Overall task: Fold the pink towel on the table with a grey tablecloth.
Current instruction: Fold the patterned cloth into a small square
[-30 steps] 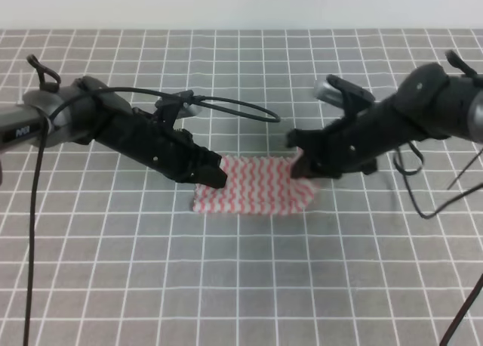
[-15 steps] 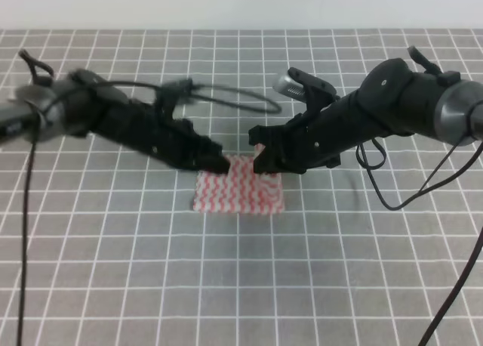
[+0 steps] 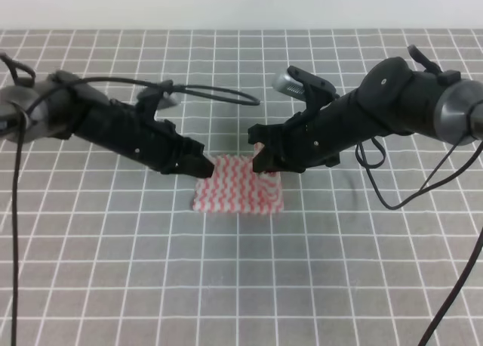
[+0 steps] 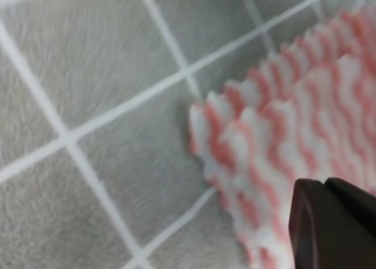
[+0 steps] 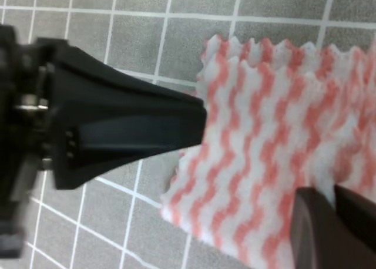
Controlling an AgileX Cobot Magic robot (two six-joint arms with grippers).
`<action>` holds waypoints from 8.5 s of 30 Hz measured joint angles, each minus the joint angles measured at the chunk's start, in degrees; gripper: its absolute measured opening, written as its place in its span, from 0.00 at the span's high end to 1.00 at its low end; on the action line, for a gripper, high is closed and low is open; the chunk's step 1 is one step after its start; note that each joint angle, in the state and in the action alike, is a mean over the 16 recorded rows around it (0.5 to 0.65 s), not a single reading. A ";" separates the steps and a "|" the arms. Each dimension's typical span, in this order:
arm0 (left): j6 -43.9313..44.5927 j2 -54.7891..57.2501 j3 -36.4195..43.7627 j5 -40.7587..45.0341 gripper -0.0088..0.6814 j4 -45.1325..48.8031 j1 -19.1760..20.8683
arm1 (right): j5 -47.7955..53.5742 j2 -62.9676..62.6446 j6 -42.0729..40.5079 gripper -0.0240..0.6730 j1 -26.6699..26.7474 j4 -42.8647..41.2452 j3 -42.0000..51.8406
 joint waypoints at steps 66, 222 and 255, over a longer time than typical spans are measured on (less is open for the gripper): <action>-3.01 0.27 0.00 -4.39 0.99 4.73 0.72 | 0.19 7.68 -0.16 0.99 3.86 6.86 -7.41; -28.33 -115.21 85.59 -47.65 0.99 29.66 -6.49 | -34.85 -98.00 0.67 0.99 -2.40 -21.67 75.09; -27.73 -115.21 89.38 -39.07 0.99 30.16 -6.50 | -29.52 -118.73 -1.71 0.99 -8.79 -27.78 88.78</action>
